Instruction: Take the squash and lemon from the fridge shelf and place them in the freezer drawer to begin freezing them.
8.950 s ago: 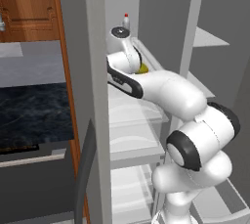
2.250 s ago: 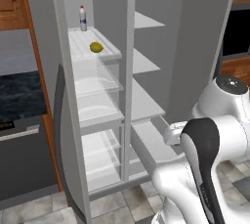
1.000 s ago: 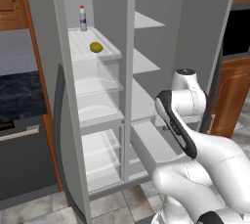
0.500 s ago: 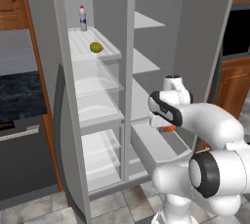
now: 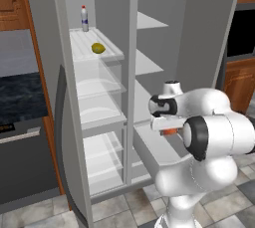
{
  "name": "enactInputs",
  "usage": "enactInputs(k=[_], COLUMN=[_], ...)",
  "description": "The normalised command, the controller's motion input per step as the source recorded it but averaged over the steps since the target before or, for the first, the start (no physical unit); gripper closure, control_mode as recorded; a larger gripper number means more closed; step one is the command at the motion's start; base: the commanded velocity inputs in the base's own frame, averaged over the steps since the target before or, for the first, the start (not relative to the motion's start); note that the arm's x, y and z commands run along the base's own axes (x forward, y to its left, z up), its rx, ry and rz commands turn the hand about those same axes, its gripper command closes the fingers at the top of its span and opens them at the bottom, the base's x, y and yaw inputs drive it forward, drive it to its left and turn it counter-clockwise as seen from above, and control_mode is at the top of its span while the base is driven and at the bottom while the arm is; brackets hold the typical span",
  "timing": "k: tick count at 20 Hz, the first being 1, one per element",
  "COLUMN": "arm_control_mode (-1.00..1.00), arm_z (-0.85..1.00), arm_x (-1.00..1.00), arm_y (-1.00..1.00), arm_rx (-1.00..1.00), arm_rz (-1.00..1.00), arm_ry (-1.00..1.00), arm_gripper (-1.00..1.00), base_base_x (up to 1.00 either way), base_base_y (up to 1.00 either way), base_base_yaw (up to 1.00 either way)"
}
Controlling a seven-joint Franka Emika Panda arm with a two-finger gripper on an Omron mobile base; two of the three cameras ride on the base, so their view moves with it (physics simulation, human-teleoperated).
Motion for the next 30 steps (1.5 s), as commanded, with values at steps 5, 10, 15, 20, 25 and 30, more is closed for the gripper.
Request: enactInputs(k=[5, 10, 15, 20, 25, 30], arm_control_mode=[-1.0, -1.0, -1.0, -1.0, -1.0, -1.0], arm_z=[-0.54, -0.55, -0.37, -0.34, -0.42, -0.36], arm_x=[0.31, 0.39, 0.34, 0.26, 0.14, 0.12], arm_y=[-0.04, -0.02, -0.08, -0.19, -0.2, -0.15], arm_rx=[0.0, 0.0, 0.0, 0.0, 0.0, 0.05], arm_rz=[0.0, 0.0, 0.0, 0.0, 0.0, 0.0], arm_ry=[-0.02, -0.08, -0.04, 0.0, 0.04, 0.02], arm_gripper=[1.0, 1.0, 1.0, 1.0, 1.0, 1.0], base_base_x=[0.0, 0.0, 0.0, 0.0, 0.0, 0.0], base_base_y=[0.0, 0.0, 0.0, 0.0, 0.0, 0.0], base_base_yaw=[0.0, 0.0, 0.0, 0.0, 0.0, 0.0])
